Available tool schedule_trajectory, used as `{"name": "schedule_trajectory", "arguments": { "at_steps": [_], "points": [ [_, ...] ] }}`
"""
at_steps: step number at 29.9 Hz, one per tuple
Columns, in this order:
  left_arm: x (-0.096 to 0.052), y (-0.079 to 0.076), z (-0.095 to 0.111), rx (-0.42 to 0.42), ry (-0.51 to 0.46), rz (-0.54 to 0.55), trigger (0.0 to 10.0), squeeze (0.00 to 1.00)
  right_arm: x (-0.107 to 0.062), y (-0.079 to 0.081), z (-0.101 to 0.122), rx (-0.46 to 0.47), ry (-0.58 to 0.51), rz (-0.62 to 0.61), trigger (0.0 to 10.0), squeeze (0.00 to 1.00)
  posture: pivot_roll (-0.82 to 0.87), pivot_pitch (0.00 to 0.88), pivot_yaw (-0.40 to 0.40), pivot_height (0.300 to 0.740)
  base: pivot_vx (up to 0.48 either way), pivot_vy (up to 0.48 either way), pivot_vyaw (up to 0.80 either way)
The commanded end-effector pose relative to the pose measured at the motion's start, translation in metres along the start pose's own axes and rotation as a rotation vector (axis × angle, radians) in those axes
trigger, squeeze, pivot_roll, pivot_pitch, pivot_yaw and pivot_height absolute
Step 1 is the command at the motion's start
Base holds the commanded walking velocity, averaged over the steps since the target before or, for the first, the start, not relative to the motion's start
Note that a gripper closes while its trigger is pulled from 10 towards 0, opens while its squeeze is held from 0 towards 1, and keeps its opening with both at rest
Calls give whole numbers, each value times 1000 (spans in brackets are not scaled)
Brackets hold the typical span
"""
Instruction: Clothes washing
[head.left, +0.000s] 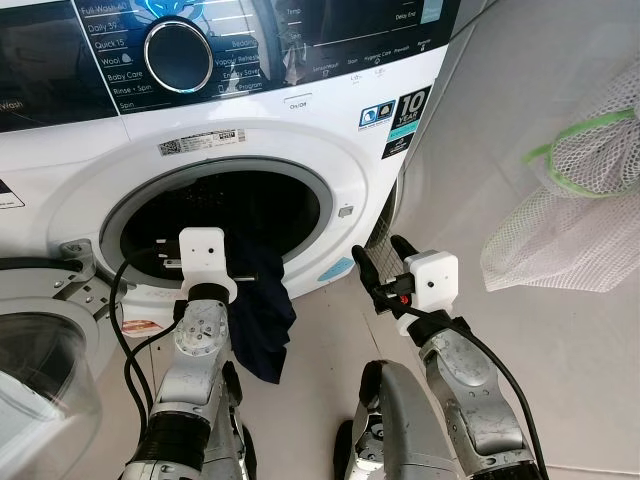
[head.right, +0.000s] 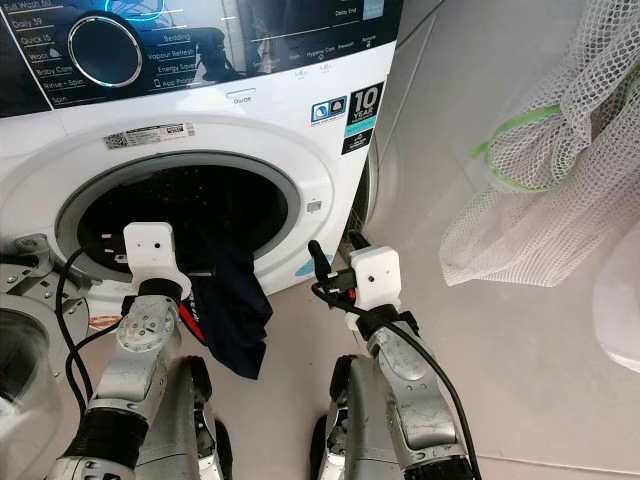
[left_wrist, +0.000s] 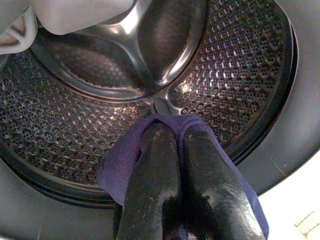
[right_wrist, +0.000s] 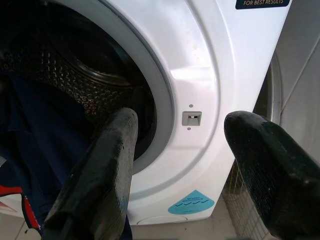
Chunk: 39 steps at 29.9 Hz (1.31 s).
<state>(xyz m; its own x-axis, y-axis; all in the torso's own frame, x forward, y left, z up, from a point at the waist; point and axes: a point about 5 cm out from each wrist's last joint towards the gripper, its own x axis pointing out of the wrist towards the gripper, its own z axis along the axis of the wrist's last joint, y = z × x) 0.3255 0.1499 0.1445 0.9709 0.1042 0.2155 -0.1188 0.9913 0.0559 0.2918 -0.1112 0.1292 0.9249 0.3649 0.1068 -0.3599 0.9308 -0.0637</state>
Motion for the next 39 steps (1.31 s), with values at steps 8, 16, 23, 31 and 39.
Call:
{"name": "schedule_trajectory", "arguments": {
  "at_steps": [8,16,23,31,39],
  "points": [
    [7,0,27,47,-128,-3,10000,0,-2,1,-6,-7,42,6,10000,0,98,306,-87,561,0,0,0],
    [4,-3,22,47,-107,-14,10000,0,-3,1,-4,-5,23,1,10000,0,96,305,-84,546,0,0,0],
    [4,-2,22,49,-107,-13,10000,0,-3,1,-4,-6,21,4,10000,0,96,305,-85,546,0,0,0],
    [4,-2,22,50,-107,-15,10000,0,-1,5,-3,4,26,29,10000,0,93,296,-82,521,0,0,0],
    [5,-2,23,51,-111,-17,10000,0,-2,3,-1,3,2,20,10000,0,91,284,-82,511,0,0,0]
  ]
}}
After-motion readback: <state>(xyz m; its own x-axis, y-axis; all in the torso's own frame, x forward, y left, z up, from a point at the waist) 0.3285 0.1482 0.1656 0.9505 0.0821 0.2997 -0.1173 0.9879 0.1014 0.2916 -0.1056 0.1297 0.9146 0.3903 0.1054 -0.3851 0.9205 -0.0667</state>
